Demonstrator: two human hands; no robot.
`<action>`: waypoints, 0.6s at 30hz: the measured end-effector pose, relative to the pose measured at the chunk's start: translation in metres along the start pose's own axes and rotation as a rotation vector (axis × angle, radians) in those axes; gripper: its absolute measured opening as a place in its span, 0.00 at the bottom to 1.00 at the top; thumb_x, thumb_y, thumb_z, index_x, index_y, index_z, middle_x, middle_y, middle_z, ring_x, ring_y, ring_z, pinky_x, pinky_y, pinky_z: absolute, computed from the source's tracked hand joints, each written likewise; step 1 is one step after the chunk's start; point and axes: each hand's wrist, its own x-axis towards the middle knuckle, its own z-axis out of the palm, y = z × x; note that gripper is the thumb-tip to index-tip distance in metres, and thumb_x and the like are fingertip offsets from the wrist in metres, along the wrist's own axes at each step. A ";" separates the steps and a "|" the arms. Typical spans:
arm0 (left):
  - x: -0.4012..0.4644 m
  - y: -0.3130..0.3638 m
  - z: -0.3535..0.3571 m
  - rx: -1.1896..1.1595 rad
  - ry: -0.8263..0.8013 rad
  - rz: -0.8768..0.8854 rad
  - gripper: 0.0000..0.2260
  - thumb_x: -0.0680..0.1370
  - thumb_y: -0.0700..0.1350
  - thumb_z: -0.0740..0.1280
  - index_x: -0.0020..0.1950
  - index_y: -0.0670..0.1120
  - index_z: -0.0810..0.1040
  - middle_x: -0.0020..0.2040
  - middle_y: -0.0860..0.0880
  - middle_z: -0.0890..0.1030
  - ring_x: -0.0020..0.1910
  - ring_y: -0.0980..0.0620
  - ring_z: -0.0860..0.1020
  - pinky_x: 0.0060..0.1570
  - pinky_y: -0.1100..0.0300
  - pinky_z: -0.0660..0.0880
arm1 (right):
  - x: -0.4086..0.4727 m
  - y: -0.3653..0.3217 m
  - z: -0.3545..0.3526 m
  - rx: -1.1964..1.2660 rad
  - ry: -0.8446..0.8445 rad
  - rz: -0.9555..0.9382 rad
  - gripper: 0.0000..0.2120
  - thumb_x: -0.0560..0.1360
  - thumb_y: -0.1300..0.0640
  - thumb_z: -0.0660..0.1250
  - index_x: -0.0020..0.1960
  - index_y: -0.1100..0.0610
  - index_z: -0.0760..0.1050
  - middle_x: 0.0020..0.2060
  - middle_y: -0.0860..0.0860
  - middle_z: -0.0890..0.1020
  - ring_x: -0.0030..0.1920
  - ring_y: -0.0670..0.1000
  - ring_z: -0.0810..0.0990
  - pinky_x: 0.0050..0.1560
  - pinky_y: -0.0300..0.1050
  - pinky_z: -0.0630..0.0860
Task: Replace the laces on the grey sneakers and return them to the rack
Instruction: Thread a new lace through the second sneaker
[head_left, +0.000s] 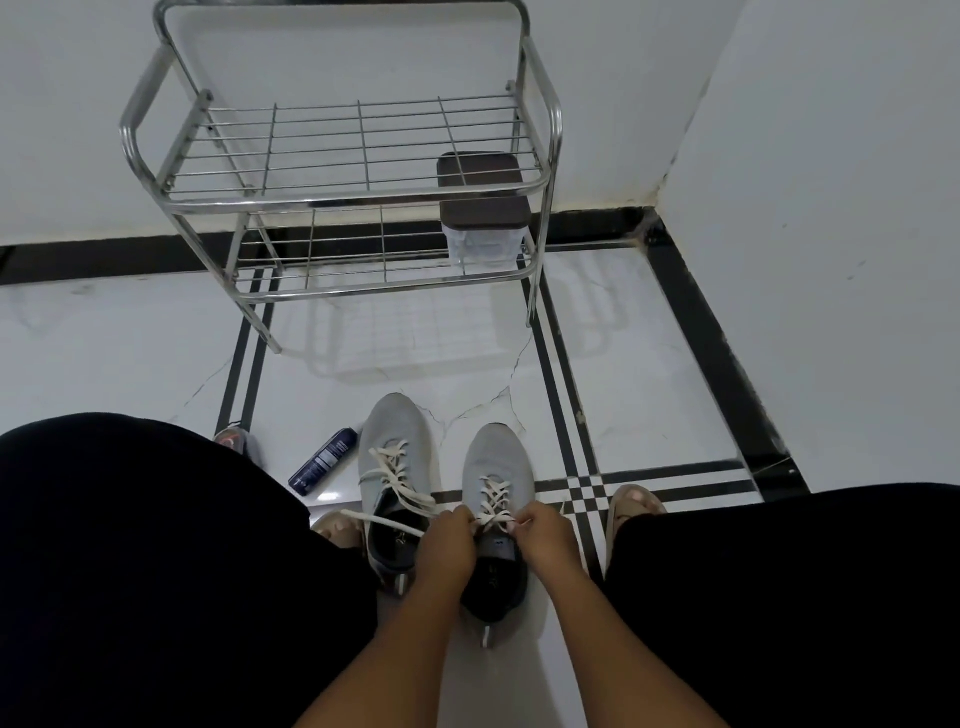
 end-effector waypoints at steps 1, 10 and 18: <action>0.002 0.000 -0.001 -0.010 -0.002 -0.009 0.10 0.80 0.48 0.60 0.55 0.46 0.78 0.54 0.44 0.81 0.55 0.44 0.77 0.50 0.54 0.71 | 0.001 0.001 -0.002 0.004 -0.011 0.018 0.05 0.76 0.54 0.67 0.41 0.50 0.77 0.50 0.53 0.83 0.51 0.55 0.80 0.48 0.43 0.75; 0.003 -0.003 -0.004 0.098 -0.082 -0.254 0.13 0.79 0.41 0.58 0.58 0.43 0.79 0.58 0.43 0.80 0.58 0.43 0.78 0.54 0.53 0.75 | 0.007 0.007 -0.013 -0.086 0.045 0.205 0.12 0.76 0.55 0.64 0.55 0.59 0.80 0.55 0.57 0.81 0.56 0.59 0.79 0.46 0.43 0.73; 0.009 0.017 -0.005 -1.193 -0.142 -0.594 0.12 0.76 0.36 0.60 0.31 0.41 0.72 0.35 0.42 0.75 0.33 0.46 0.73 0.37 0.59 0.71 | 0.013 -0.003 -0.005 1.012 -0.154 0.407 0.15 0.80 0.56 0.59 0.48 0.66 0.78 0.44 0.59 0.85 0.42 0.57 0.82 0.43 0.46 0.79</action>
